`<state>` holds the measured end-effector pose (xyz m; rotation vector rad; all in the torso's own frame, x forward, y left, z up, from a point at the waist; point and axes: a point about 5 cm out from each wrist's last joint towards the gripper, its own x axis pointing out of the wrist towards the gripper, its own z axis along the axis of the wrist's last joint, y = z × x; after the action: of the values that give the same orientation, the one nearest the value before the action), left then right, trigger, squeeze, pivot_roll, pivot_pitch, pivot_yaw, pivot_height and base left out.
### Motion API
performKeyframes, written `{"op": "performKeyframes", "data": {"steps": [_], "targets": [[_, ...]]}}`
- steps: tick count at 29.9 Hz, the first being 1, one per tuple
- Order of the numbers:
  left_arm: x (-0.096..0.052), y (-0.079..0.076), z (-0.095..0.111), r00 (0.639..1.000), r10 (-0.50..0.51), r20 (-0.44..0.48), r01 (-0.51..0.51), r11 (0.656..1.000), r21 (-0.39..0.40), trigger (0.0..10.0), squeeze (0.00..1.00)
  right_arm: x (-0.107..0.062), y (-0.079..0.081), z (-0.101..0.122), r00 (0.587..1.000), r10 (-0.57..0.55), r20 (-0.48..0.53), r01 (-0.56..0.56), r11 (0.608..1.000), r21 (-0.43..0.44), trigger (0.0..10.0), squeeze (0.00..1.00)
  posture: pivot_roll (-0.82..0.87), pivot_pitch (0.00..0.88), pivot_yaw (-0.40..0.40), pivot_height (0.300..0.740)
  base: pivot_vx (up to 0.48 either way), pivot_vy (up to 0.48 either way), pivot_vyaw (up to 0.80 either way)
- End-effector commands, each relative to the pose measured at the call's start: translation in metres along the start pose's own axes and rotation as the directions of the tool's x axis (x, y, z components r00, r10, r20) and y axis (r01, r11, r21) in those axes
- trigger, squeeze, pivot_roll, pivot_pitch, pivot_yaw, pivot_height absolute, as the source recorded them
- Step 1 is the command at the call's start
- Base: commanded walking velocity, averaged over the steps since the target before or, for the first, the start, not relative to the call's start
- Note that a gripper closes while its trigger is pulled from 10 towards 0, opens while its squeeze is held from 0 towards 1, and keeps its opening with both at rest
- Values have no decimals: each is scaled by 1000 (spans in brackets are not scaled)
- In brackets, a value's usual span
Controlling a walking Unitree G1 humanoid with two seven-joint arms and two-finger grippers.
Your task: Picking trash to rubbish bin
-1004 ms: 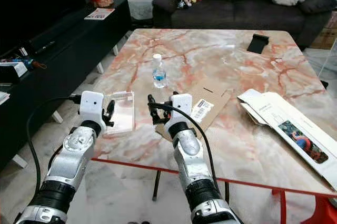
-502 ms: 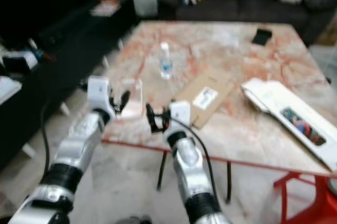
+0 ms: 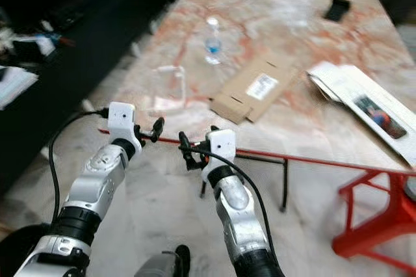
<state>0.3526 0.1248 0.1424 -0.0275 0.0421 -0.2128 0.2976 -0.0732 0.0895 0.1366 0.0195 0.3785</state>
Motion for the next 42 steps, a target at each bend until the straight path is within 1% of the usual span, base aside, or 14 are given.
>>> {"op": "performKeyframes", "data": {"steps": [1,5,11,17,18,19,20,24,27,30,32,35,39,42], "targets": [[2,0,10,1000,-8,28,7,1000,12,10000,1000,1,25,-2,1000,25,5,-25,997,80,10000,0,118,249,94,740,0,0,0],[6,-1,19,999,-7,51,5,1000,30,10000,1000,-3,26,-2,1000,22,-4,-21,996,89,10000,0,123,266,94,740,0,0,0],[7,0,31,996,2,86,-7,998,63,10000,1000,-6,29,-2,1000,22,-14,-20,995,99,10000,0,130,283,99,740,0,0,0],[7,1,35,994,8,105,-15,998,67,10000,1000,-7,29,-2,1000,20,-17,-18,995,102,10000,0,131,285,99,740,0,0,0],[8,5,40,991,46,127,-59,994,95,10000,43,-6,29,0,1000,19,-15,-18,995,102,10000,0,130,281,101,740,0,0,0],[8,7,42,988,62,139,-77,992,104,10000,0,-6,29,1,1000,18,-13,-17,995,103,10000,0,129,281,101,740,0,0,0],[8,8,44,985,76,154,-94,990,108,10000,0,-5,28,2,1000,17,-11,-15,995,103,10000,0,129,281,101,740,0,0,0],[6,17,50,975,128,181,-145,986,80,10000,0,-5,26,5,1000,15,4,-15,994,112,10000,0,129,280,100,740,0,0,0],[8,23,50,973,149,173,-166,982,88,10000,0,-6,28,6,1000,22,10,-24,993,119,10000,0,133,284,99,740,0,0,0],[11,27,50,970,177,168,-191,979,71,10000,0,-7,29,5,1000,24,5,-25,993,118,10000,0,134,288,99,740,0,0,0],[14,32,48,969,198,151,-209,976,61,10000,0,-8,31,5,1000,26,4,-26,992,120,10000,0,133,294,100,740,0,0,0],[21,39,48,962,238,133,-248,967,65,10000,0,-11,32,4,1000,30,1,-29,992,124,10000,0,130,305,101,740,0,0,0],[28,39,48,968,228,102,-237,968,81,10000,0,-16,33,2,999,31,-7,-30,992,127,10000,0,129,318,104,740,0,0,0],[32,30,48,979,176,99,-183,980,75,10000,0,-18,32,2,1000,30,-10,-28,992,124,10000,0,125,334,113,740,0,0,0]]}}
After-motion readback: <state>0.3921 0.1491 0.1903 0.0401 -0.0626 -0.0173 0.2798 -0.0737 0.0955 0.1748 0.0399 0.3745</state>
